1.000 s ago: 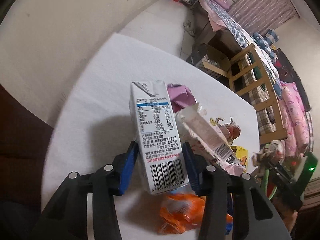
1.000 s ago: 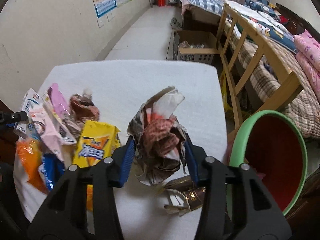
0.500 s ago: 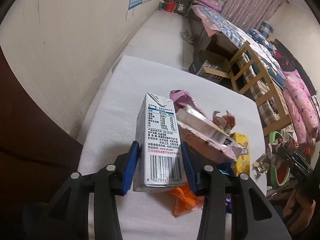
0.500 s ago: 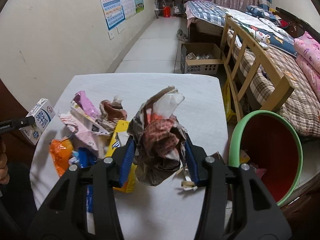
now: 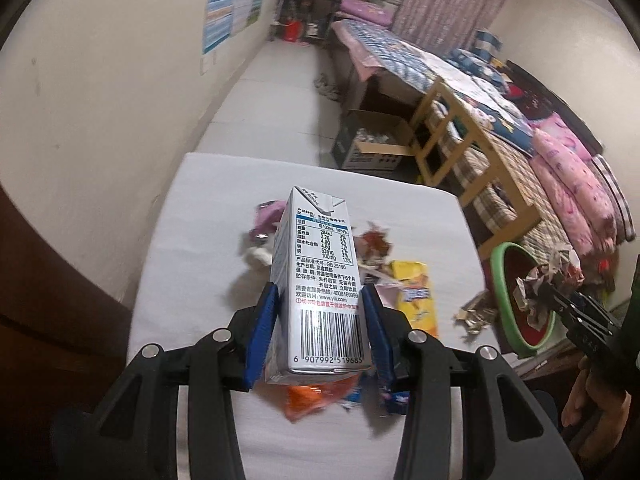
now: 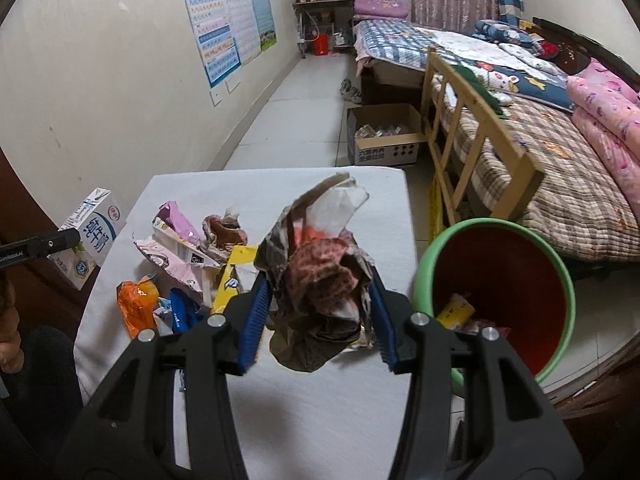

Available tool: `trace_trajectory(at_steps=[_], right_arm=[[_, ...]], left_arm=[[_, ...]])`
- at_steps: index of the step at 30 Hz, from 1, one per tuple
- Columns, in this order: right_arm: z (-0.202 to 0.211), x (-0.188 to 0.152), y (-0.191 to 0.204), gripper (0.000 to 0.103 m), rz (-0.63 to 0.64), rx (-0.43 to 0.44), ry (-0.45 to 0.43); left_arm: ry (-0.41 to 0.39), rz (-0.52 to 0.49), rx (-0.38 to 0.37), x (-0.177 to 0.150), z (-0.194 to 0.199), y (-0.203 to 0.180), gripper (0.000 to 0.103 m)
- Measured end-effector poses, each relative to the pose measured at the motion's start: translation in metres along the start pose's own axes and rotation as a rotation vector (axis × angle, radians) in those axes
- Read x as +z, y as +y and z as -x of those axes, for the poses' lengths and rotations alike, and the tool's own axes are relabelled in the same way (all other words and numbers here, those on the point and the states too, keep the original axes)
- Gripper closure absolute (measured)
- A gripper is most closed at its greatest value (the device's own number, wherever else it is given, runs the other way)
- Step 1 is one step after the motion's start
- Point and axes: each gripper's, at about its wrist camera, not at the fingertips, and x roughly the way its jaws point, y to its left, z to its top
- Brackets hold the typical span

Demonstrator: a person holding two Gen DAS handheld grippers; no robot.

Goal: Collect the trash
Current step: 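Carry the milk carton and crumpled foil over the green bin with both grippers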

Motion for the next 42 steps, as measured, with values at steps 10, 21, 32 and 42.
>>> trace_trajectory(at_steps=[10, 21, 32, 42], right_arm=[[0.028, -0.009, -0.043, 0.057, -0.053, -0.053, -0.017], [0.046, -0.017, -0.114, 0.057, -0.142, -0.131, -0.031], [0.040, -0.028, -0.173, 0.057, -0.207, -0.162, -0.001], [0.016, -0.037, -0.210, 0.057, -0.240, -0.165, 0.050]], left_arm=[[0.011, -0.114, -0.095, -0.002, -0.006, -0.078, 0.063], [0.052, -0.263, -0.248, 0.001, -0.028, -0.187, 0.063], [0.127, -0.343, -0.345, 0.005, -0.068, -0.275, 0.063], [0.196, -0.373, -0.398, 0.008, -0.111, -0.327, 0.063]])
